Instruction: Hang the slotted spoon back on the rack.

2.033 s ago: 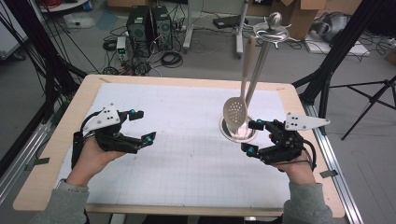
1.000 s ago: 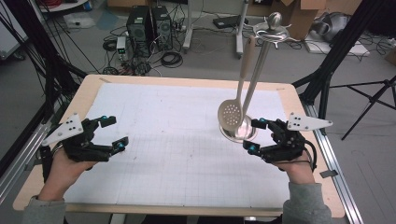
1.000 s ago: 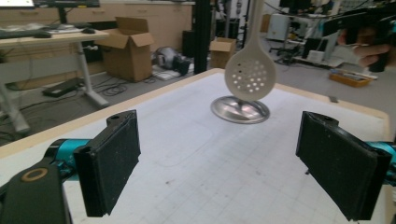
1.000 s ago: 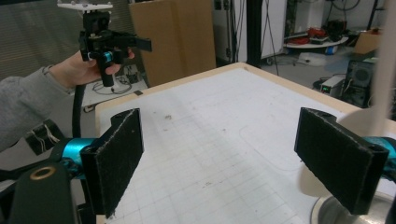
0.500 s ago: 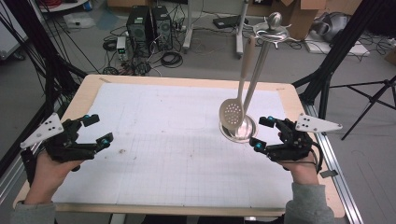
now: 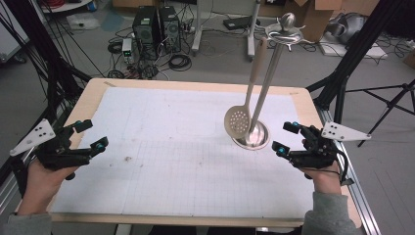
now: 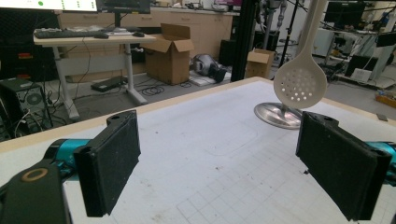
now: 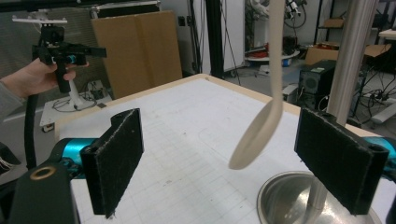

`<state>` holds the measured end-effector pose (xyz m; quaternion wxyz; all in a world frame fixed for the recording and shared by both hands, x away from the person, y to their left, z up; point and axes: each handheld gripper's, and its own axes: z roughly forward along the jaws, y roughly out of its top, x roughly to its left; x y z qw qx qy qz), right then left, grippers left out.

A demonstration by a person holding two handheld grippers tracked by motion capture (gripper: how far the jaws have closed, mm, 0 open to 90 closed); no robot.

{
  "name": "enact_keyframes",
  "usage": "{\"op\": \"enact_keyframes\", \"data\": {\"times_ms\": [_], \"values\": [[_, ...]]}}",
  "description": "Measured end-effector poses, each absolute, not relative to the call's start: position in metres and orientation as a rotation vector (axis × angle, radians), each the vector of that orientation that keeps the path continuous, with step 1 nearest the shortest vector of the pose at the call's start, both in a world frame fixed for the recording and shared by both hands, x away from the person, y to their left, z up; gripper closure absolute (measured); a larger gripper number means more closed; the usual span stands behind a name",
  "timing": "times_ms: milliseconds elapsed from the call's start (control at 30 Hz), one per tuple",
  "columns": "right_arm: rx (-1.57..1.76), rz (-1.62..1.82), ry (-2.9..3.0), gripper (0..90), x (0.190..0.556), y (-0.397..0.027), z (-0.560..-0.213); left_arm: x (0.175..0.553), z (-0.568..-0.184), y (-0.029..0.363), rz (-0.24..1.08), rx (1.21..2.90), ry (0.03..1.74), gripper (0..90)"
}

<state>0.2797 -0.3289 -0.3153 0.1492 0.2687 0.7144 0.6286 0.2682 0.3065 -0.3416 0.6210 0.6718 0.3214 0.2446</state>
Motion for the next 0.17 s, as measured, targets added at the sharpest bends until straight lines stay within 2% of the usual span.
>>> {"op": "enact_keyframes", "data": {"times_ms": [167], "values": [[0.757,1.806,2.074,14.3,0.2810,-0.3256,-0.3162,0.2709,-0.3445,0.3014,0.543,1.553,0.737,14.2]]}}
